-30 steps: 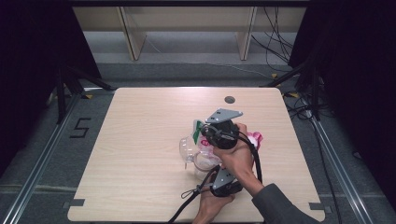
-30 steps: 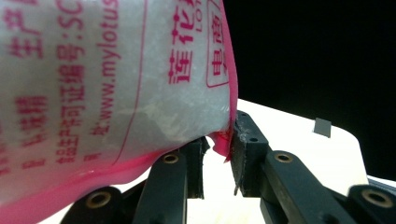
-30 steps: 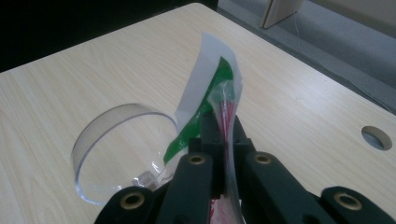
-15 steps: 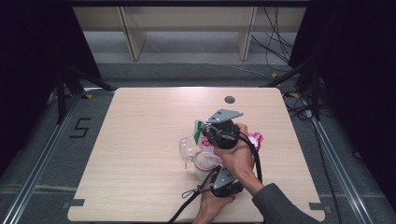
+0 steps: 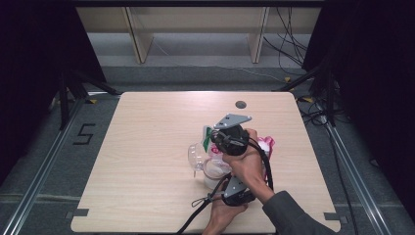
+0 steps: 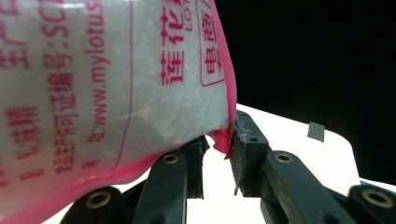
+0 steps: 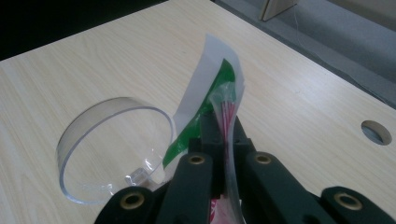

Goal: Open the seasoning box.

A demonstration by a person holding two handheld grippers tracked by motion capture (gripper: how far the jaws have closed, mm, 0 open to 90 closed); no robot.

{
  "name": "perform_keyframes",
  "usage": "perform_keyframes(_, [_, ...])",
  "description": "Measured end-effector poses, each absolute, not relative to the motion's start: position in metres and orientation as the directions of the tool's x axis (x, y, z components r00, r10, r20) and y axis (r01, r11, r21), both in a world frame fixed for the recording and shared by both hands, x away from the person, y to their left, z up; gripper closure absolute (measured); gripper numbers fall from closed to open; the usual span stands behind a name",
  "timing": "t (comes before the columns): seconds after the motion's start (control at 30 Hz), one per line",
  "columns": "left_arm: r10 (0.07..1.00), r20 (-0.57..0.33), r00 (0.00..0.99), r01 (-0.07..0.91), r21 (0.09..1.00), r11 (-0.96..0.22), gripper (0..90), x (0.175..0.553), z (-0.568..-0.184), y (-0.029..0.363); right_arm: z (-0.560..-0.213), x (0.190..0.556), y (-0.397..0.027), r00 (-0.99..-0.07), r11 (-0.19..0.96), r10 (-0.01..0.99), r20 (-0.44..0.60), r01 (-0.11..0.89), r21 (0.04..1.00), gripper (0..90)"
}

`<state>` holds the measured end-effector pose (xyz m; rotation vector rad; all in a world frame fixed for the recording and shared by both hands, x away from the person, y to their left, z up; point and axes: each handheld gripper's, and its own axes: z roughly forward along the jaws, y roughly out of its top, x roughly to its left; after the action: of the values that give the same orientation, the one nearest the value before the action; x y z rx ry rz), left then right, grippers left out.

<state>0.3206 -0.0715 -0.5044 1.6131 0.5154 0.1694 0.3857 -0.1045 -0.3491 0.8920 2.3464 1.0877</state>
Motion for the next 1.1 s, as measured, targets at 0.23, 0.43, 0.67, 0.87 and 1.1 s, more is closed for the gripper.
perform_keyframes(0.23, [0.425,-0.183,0.886,0.216,0.976,-0.031,75.8,0.3203,-0.5044,-0.0703,-0.3475,0.3851,-0.1037,-0.712,0.489,0.698,-0.078,0.393,0.779,90.0])
perform_keyframes(0.43, [0.425,-0.185,0.886,0.217,0.976,-0.027,75.9,0.3210,-0.5046,-0.0705,-0.3462,0.3845,-0.1035,-0.708,0.478,0.703,-0.072,0.394,0.785,90.0])
perform_keyframes(0.67, [0.423,-0.175,0.889,0.211,0.977,-0.038,76.1,0.3216,-0.5053,-0.0702,-0.3424,0.3821,-0.1071,-0.707,0.484,0.702,-0.084,0.388,0.785,90.0])
perform_keyframes(0.87, [0.427,-0.143,0.893,0.195,0.977,-0.080,76.3,0.3252,-0.5051,-0.0684,-0.3422,0.3809,-0.1071,-0.705,0.486,0.704,-0.087,0.388,0.783,90.0])
perform_keyframes(1.1, [0.417,-0.197,0.887,0.226,0.974,-0.020,76.2,0.3219,-0.5057,-0.0730,-0.3456,0.3818,-0.1018,-0.714,0.520,0.689,-0.123,0.368,0.771,90.0])
